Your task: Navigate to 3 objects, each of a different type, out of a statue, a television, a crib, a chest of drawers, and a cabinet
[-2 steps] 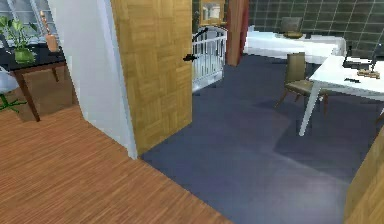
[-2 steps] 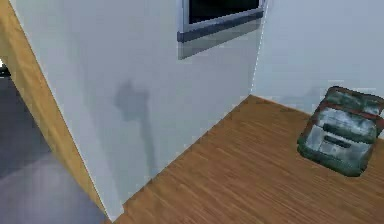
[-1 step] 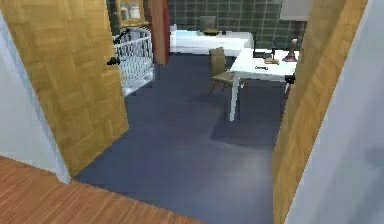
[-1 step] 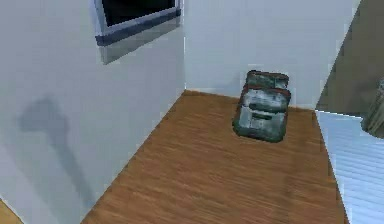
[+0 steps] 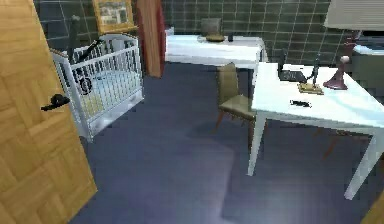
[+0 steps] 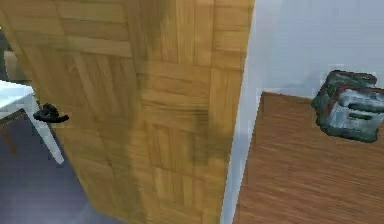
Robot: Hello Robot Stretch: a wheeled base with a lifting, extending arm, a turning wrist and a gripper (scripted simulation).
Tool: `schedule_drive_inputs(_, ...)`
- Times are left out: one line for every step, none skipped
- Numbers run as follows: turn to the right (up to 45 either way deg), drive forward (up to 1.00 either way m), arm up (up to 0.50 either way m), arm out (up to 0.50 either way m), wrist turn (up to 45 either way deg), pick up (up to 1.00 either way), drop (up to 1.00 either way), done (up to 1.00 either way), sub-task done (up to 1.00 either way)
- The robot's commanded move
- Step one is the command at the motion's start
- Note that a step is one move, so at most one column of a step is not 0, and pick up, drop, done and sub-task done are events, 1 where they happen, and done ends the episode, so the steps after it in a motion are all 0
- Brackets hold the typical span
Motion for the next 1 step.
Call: schedule_drive_inputs(0.0,1.00,0.00,0.00,0.0,0.00,0.00,0.00,0.00)
